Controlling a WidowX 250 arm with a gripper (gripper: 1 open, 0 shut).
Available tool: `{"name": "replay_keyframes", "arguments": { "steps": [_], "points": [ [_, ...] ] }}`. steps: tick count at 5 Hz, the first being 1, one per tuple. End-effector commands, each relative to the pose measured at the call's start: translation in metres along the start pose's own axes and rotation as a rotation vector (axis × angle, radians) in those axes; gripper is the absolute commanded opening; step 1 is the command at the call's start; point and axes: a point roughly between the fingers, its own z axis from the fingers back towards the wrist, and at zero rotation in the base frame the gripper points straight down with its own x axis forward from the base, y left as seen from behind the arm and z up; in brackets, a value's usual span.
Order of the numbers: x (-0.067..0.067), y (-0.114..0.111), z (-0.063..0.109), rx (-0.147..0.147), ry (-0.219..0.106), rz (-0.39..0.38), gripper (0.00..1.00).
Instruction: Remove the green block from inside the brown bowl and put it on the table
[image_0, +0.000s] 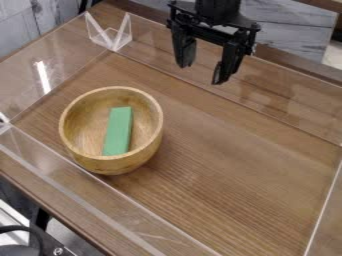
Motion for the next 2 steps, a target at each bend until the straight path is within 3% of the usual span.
{"name": "replay_keyframes", "arguments": {
  "steps": [1,2],
  "points": [
    [-0.006,0.011,-0.003,-0.001,0.005,0.019,1.00],
    [-0.041,0.047,-0.031,0.000,0.055,0.084,1.00]
  ]
}}
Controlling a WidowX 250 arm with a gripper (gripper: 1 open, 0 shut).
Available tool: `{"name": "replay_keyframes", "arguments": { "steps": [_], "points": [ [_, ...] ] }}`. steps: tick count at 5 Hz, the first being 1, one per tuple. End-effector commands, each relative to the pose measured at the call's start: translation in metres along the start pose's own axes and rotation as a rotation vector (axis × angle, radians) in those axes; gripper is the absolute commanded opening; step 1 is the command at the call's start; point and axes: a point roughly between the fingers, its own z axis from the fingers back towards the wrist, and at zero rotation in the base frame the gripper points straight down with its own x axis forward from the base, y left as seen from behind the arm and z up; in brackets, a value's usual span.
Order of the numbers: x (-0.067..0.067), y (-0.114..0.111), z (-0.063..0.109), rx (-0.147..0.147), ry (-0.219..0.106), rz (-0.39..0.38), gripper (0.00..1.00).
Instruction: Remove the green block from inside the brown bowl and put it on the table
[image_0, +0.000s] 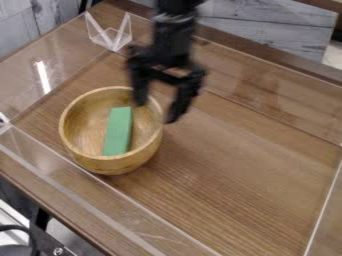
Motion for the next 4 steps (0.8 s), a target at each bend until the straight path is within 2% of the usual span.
{"name": "replay_keyframes", "arguments": {
  "steps": [1,2,4],
  "points": [
    [-0.031,0.046,0.000,0.000,-0.088,0.048,1.00],
    [-0.034,0.053,-0.019,-0.007,-0.124,0.080,1.00],
    [-0.026,0.052,-0.033,-0.026,-0.124,0.106,1.00]
  ]
}}
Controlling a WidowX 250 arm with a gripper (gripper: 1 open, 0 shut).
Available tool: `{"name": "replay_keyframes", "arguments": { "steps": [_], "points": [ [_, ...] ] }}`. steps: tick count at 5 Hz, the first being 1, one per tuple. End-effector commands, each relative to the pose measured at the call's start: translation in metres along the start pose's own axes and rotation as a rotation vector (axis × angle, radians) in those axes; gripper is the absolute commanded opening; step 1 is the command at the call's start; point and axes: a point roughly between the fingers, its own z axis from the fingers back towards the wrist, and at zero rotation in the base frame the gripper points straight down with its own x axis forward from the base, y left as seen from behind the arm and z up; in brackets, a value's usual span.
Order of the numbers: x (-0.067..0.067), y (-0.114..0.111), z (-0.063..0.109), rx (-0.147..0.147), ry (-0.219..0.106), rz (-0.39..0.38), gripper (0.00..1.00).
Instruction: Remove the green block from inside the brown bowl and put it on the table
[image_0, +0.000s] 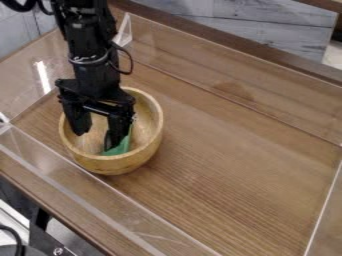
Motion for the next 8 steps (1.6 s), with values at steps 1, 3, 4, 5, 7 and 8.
{"name": "replay_keyframes", "arguments": {
  "steps": [1,3,4,5,7,8],
  "points": [
    [0.009,0.002,0.003,0.004,-0.035,0.020,1.00],
    [0.013,0.001,-0.005,-0.002,-0.031,0.030,1.00],
    [0.015,0.001,-0.009,-0.004,-0.029,0.034,1.00],
    [0.018,0.000,-0.013,-0.006,-0.026,0.039,1.00],
    [0.021,0.000,-0.022,-0.008,-0.017,0.051,1.00],
    [0.020,0.000,-0.024,-0.008,-0.011,0.051,0.00]
  ]
}}
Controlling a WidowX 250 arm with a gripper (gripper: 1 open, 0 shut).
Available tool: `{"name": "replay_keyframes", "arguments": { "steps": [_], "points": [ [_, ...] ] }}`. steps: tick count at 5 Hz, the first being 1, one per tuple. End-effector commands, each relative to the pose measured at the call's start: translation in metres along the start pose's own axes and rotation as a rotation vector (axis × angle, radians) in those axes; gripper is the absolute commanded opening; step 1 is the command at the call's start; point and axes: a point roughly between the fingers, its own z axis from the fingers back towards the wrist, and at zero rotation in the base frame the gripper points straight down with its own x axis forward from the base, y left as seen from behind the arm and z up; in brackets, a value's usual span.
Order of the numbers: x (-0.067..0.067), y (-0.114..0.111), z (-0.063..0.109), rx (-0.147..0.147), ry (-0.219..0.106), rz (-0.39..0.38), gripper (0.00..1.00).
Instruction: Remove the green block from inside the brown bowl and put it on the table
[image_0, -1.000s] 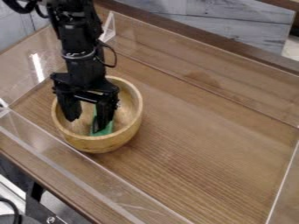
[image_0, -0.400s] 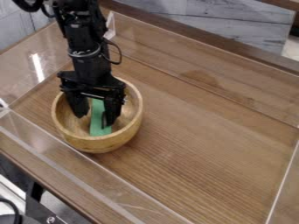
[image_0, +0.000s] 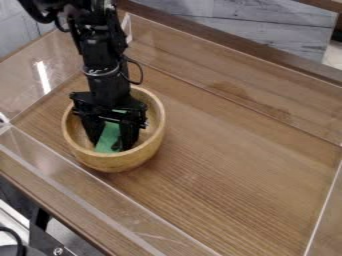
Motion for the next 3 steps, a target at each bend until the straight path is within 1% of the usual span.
{"name": "replay_keyframes", "arguments": {
  "steps": [1,3],
  "points": [
    [0.0004,0.0003,0.0026,0.010,-0.001,-0.004,0.00],
    [-0.0078,-0.0020,0.0106,0.013,0.046,-0.002,0.00]
  ]
}}
